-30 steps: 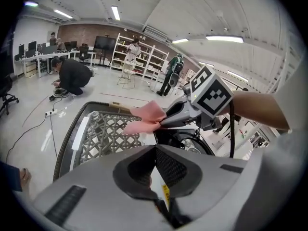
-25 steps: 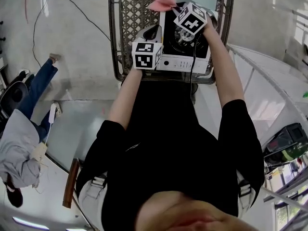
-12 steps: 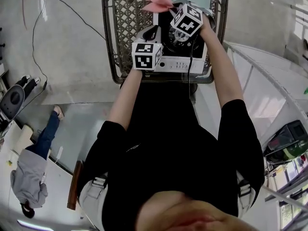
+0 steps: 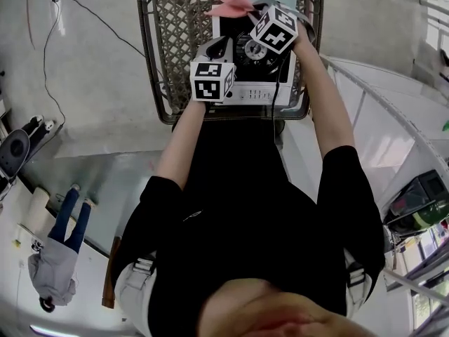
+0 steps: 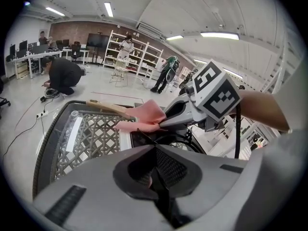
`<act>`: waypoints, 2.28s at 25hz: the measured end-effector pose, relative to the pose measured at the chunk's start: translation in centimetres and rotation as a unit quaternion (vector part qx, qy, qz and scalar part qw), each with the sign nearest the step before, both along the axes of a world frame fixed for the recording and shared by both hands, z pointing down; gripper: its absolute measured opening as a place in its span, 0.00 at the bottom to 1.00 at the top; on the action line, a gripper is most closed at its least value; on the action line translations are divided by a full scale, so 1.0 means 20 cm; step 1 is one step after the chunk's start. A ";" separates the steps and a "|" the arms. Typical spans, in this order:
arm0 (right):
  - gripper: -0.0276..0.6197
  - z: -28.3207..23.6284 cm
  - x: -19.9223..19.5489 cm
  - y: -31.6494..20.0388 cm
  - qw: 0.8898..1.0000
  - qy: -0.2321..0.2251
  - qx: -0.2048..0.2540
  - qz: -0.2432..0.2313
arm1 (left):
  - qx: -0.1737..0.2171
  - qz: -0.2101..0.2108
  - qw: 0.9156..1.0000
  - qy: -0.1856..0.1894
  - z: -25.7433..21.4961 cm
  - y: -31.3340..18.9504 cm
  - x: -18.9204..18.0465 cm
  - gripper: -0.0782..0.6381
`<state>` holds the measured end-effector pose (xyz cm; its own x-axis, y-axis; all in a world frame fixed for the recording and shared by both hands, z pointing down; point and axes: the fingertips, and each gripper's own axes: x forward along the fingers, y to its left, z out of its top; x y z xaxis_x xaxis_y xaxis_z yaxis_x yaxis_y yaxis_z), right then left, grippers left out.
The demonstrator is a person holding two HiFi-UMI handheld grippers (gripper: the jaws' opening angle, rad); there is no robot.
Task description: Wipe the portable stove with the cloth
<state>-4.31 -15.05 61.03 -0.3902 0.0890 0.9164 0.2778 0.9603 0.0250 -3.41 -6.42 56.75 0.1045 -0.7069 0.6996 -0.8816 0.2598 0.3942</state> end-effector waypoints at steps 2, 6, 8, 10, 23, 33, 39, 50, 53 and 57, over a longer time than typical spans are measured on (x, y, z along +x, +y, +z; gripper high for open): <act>0.12 0.00 0.02 -0.02 1.000 0.001 0.002 0.003 | 0.000 -0.001 1.000 0.001 0.00 -0.01 0.01 0.11; 0.12 0.01 0.07 -0.06 1.000 0.005 0.005 0.008 | -0.001 0.002 1.000 0.000 0.01 -0.02 0.02 0.11; 0.12 0.01 0.10 -0.08 1.000 0.006 0.006 0.011 | -0.002 0.003 1.000 -0.001 0.02 -0.02 0.04 0.11; 0.12 0.01 0.12 -0.09 1.000 0.006 0.007 0.013 | -0.002 0.005 1.000 -0.002 0.02 -0.02 0.05 0.11; 0.12 0.02 0.28 -0.25 0.999 0.013 0.016 0.032 | -0.005 0.016 1.000 -0.007 0.03 -0.04 0.11 0.11; 0.12 0.02 0.36 -0.35 0.999 0.021 0.022 0.041 | -0.001 0.024 1.000 -0.005 -0.01 -0.09 0.15 0.11; 0.12 0.03 0.41 -0.39 0.998 0.022 0.022 0.052 | -0.008 0.025 1.000 -0.010 0.00 -0.07 0.16 0.11; 0.12 0.03 0.54 -0.46 0.995 0.015 0.021 0.094 | -0.015 0.041 0.999 -0.016 0.00 -0.05 0.19 0.11; 0.11 0.03 0.58 -0.47 0.994 0.018 0.023 0.101 | -0.014 0.044 0.999 -0.018 -0.01 -0.05 0.20 0.11; 0.10 0.04 0.63 -0.47 0.993 0.020 0.031 0.110 | -0.015 0.046 0.999 -0.021 -0.02 -0.04 0.20 0.11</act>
<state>8.27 -24.36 61.81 -0.3572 -0.0520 0.9326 0.0625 0.9949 0.0794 0.57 -7.27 56.25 0.1374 -0.6739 0.7259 -0.9182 0.1883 0.3486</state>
